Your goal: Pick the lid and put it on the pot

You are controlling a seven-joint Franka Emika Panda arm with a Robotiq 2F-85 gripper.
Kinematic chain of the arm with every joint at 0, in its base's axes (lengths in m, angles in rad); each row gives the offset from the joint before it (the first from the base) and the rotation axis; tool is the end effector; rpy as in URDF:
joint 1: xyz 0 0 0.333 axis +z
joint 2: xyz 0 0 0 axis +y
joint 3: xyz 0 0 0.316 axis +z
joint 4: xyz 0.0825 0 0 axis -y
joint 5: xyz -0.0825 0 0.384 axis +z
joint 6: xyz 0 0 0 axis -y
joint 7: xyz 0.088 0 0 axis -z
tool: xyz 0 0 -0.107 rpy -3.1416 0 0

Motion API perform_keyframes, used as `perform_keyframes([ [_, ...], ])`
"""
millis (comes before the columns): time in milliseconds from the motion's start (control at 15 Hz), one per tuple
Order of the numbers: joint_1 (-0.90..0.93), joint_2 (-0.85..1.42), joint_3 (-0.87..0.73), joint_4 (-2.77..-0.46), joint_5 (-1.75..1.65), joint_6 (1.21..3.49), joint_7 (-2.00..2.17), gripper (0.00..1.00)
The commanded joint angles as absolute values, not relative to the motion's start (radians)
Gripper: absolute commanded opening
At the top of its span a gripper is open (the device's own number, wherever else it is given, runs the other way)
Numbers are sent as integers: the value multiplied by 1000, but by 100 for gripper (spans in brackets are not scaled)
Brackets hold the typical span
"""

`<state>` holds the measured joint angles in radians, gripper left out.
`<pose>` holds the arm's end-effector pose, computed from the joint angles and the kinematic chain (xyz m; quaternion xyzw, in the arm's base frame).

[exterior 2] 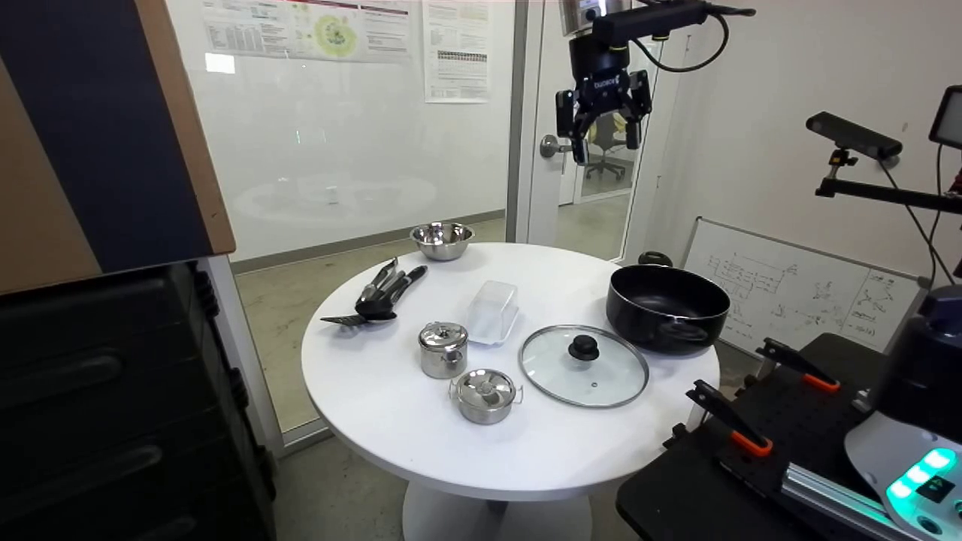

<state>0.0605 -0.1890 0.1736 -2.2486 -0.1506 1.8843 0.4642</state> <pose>0.4575 0.0994 0.4304 0.9885 -0.0875 -0.0547 0.1106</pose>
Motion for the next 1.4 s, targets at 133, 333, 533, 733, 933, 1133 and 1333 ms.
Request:
perform_keyframes([
  [133, 66, -188, 151, -2326, -221, 2069, 295, 100],
  [333, 46, -142, 123, -2378, -316, 2213, 171, 100],
  [533, 27, -60, 85, -2411, -361, 2326, 92, 100],
  [733, 20, 39, 55, -2398, -312, 2317, -27, 100],
  [933, 20, 139, 44, -2367, -282, 2272, -122, 100],
  [1133, 20, 222, 32, -2334, -307, 2249, -119, 100],
  [1333, 26, 214, 23, -2361, -322, 2281, -79, 100],
])
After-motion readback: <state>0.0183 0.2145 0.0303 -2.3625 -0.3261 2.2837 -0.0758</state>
